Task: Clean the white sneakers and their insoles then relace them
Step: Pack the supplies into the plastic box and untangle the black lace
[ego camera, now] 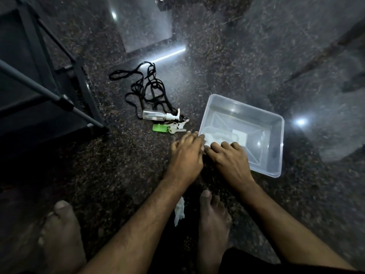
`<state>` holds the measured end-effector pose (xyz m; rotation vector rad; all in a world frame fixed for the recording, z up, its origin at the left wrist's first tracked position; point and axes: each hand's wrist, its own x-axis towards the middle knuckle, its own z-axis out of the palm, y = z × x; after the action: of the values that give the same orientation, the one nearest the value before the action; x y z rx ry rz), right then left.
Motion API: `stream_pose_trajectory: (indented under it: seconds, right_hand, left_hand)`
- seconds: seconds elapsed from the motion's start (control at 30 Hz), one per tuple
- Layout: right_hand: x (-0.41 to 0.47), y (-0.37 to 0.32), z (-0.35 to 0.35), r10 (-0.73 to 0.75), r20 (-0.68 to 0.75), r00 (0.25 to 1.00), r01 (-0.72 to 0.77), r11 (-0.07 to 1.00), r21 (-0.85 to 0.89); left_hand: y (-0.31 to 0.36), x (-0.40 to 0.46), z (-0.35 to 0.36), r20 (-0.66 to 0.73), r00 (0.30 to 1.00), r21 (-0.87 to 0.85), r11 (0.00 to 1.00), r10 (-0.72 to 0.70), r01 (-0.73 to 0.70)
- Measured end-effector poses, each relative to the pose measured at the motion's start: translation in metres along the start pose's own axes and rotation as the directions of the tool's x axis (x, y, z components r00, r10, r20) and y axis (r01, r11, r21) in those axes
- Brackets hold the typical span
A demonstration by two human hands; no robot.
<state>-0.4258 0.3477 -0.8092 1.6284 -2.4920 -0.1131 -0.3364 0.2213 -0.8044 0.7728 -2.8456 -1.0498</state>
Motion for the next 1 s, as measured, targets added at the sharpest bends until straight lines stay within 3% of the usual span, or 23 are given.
stream_pose_trajectory:
  seconds: [0.1, 0.23, 0.3, 0.43, 0.53, 0.63, 0.9, 1.0]
  right_hand:
    - [-0.006, -0.011, -0.002, -0.027, 0.046, 0.999, 0.024, 0.998, 0.062]
    - [-0.004, -0.017, -0.003, -0.081, 0.211, 0.974, 0.046, 0.985, 0.168]
    - [-0.001, -0.015, -0.001, -0.068, 0.259, 0.963, -0.011, 0.956, 0.292]
    - [-0.001, 0.000, -0.002, 0.198, 0.207, 0.958, -0.276, 0.834, 0.478]
    - [-0.002, 0.014, -0.001, 0.430, 0.249, 0.868, -0.496, 0.729, 0.472]
    - [0.000, 0.020, -0.001, 0.470, 0.276, 0.838, -0.543, 0.676, 0.499]
    - [0.009, 0.034, 0.009, 0.464, 0.381, 0.800, -0.591, 0.718, 0.368]
    - [0.008, 0.042, 0.008, 0.593, 0.320, 0.739, -0.667, 0.576, 0.472]
  left_hand:
    - [-0.003, -0.010, -0.001, -0.034, 0.998, 0.006, 0.998, -0.055, 0.055]
    - [-0.008, -0.015, -0.005, -0.029, 0.991, 0.012, 0.991, -0.134, 0.135]
    - [-0.010, -0.015, -0.007, -0.026, 0.987, -0.001, 0.987, -0.159, 0.159]
    - [-0.009, -0.016, -0.006, -0.051, 0.986, 0.024, 0.987, -0.160, 0.161]
    - [-0.006, -0.015, -0.004, -0.064, 0.981, 0.021, 0.982, -0.185, 0.187]
    - [-0.003, -0.016, -0.001, -0.061, 0.973, 0.049, 0.973, -0.222, 0.225]
    - [-0.003, -0.016, -0.001, -0.041, 0.975, 0.071, 0.973, -0.217, 0.220]
    - [-0.002, -0.020, -0.002, -0.049, 0.974, 0.028, 0.974, -0.223, 0.225]
